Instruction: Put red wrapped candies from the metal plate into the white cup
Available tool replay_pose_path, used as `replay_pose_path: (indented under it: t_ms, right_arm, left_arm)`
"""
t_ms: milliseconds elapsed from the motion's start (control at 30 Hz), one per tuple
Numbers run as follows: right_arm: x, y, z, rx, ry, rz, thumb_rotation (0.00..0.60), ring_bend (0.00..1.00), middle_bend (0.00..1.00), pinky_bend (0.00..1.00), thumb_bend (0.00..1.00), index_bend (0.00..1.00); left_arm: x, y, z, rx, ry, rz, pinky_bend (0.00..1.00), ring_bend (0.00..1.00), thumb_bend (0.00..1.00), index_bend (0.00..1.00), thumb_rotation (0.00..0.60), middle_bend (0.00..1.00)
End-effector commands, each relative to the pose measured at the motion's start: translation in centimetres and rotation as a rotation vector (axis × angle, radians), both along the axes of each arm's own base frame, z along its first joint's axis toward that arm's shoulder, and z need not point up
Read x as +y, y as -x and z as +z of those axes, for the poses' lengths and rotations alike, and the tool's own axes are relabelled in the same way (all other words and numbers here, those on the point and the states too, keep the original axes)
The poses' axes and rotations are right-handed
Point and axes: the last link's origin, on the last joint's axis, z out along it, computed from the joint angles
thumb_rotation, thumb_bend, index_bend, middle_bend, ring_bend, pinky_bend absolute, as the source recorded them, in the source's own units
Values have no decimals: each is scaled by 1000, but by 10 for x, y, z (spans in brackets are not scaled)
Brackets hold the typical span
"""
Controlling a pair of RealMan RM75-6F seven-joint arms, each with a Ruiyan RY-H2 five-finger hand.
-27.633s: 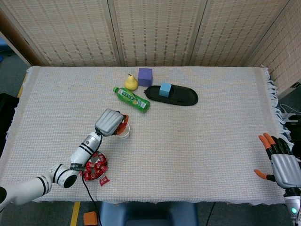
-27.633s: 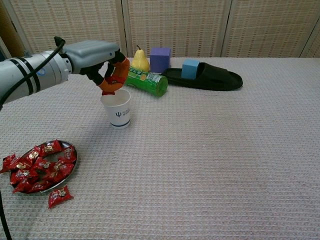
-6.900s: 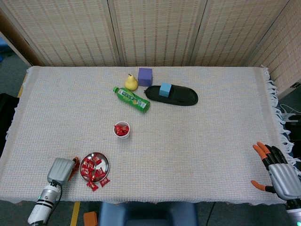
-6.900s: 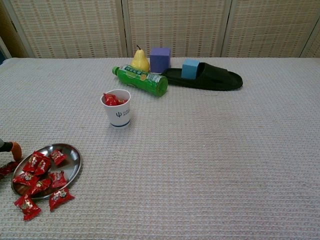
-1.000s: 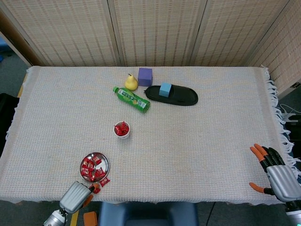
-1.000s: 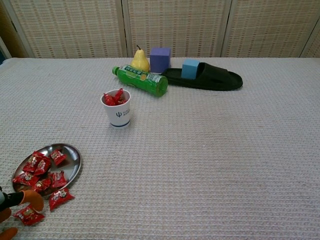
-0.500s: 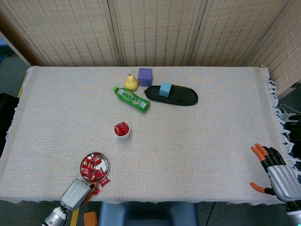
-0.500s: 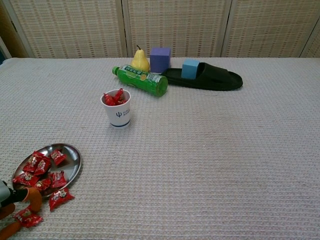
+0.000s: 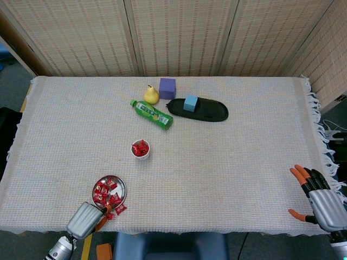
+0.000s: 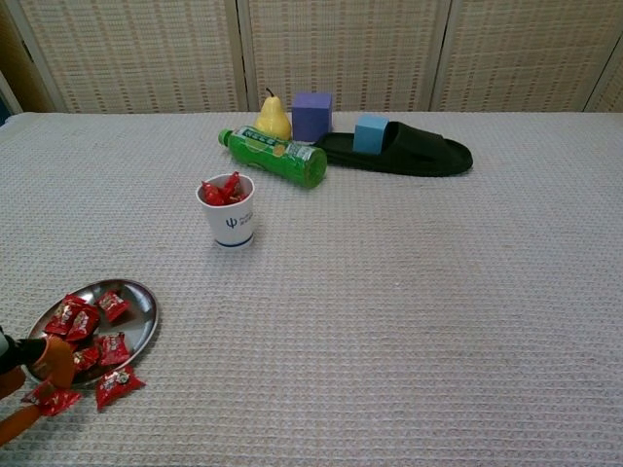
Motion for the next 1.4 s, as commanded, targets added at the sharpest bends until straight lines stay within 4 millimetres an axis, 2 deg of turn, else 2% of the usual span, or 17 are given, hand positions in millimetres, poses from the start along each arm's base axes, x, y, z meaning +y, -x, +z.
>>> replay_pose_path:
  t_ms: [33,133,333,500,633,767,900,1000,1400]
  right_arm:
    - [-2,0,-1,2,2,-4,600,0,0,6,15,0]
    - [-4,1,-3,5,-1,-11,600,0,0,6,15,0]
    - [-9,4,-4,12,6,-36,600,0,0,6,14,0]
    - [-14,5,-5,19,14,-57,600,0,0,6,15,0]
    - [-17,7,-5,22,18,-71,600,0,0,6,14,0]
    - [-19,8,-5,23,21,-81,600,0,0,6,15,0]
    - [-20,9,-5,24,21,-85,600,0,0,6,15,0]
    - [-21,10,-5,27,17,-87,600,0,0,6,14,0]
    - [-19,8,-5,22,26,-78,600,0,0,6,15,0]
  left_arm:
    - [19,-23,23,-105,-50,-41,1000,895,417,519,600,958]
    - [43,-45,33,-153,-78,-69,1000,895,416,517,600,958]
    - [112,-86,44,-156,-114,-77,1000,897,415,514,600,958]
    - [165,-118,33,-155,-107,-63,1000,900,415,514,600,960]
    - [193,-132,19,-144,-119,-71,1000,905,416,515,600,965]
    - [207,-137,12,-126,-129,-68,1000,906,415,515,600,966]
    - [212,-136,9,-113,-131,-62,1000,906,415,515,600,965]
    - [228,-128,-4,-47,-117,-16,1000,906,415,513,600,965]
    - [230,-119,-20,24,-88,22,1000,906,414,501,600,965]
